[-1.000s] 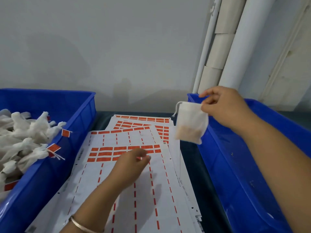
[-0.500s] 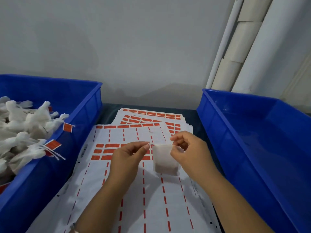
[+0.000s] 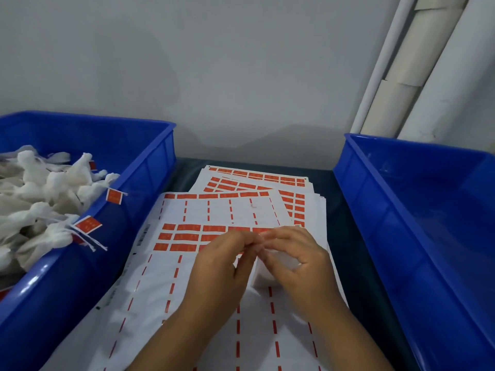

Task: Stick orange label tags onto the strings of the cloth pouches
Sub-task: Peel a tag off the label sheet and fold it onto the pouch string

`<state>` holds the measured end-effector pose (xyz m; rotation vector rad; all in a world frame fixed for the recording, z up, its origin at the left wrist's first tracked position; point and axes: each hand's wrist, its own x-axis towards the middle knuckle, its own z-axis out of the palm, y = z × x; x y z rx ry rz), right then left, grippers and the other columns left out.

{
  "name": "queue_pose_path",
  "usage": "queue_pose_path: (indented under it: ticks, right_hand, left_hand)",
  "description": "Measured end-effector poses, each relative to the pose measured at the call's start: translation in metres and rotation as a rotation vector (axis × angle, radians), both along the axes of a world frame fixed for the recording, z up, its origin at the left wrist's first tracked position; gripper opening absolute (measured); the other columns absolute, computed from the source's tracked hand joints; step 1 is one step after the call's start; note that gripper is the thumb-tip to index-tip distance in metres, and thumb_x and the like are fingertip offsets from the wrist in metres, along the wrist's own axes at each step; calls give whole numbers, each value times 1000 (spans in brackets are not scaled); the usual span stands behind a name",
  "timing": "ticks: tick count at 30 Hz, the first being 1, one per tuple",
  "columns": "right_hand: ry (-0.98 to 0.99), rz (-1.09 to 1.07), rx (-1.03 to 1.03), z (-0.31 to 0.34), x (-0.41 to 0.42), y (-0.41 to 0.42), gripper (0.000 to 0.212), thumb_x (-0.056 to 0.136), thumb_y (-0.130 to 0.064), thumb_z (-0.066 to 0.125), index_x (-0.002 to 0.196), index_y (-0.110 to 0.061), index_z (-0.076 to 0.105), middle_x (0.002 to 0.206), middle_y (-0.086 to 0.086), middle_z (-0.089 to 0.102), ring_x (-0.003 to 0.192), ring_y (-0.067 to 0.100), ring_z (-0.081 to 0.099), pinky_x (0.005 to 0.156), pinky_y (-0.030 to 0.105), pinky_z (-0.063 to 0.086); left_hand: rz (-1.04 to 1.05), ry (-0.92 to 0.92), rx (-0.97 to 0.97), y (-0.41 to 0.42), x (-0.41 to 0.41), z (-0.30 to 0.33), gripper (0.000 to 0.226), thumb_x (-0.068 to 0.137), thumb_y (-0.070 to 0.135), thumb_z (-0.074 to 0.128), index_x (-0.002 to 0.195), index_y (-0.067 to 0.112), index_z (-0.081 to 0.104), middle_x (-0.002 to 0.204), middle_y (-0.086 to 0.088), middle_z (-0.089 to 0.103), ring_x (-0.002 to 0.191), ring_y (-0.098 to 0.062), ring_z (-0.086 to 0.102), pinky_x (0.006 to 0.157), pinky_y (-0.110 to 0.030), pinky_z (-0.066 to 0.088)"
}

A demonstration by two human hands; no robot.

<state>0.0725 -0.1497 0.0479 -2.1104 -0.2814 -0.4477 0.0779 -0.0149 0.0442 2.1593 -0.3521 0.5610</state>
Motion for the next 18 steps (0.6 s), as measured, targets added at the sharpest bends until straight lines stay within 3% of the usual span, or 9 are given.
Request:
queue_pose_path:
  ticks: [2,4,6,9,13,18]
  right_hand:
    - [9,-31,45,-2,0,-2,30,72,-46,60,94,-29,71,112,-20,61,109,-1,53,99,21,42]
    - [4,-72,79,-4,0,-4,21,71,-49,59,86,-36,66,109,-31,55,109,-9,49,90,4,37]
    - [1,-92,96,-7,0,-7,16,70,-50,61,82,-38,63,108,-33,52,111,-12,46,81,-5,36]
    - [-37,-86,76,-11,2,-8,13,75,-42,72,76,-38,59,108,-31,52,110,-11,47,79,-6,35]
    - [24,-26,52,-11,1,-8,13,72,-38,70,72,-43,58,97,-36,58,103,-13,51,76,-7,36]
    - [219,49,87,-14,1,-6,10,79,-38,68,73,-37,61,93,-39,61,96,-11,55,65,0,38]
  left_hand:
    - [30,-26,26,0,0,-1,14,73,35,49,85,42,48,80,42,40,66,14,48,60,2,32]
    - [57,-32,24,0,2,-4,12,74,35,48,85,39,49,82,34,47,67,12,48,65,-2,31]
    - [79,4,18,1,5,-6,13,74,37,45,86,37,49,85,26,51,69,10,49,66,-3,32]
    - [139,5,29,5,9,-8,15,74,36,45,88,36,50,89,22,52,69,5,50,67,-5,34]
    - [251,-24,4,15,16,-7,15,78,29,50,91,28,59,91,18,54,75,-8,57,70,-15,43]
    - [318,-54,-95,18,18,-6,15,77,29,48,89,30,56,91,17,56,73,-4,56,66,-9,37]
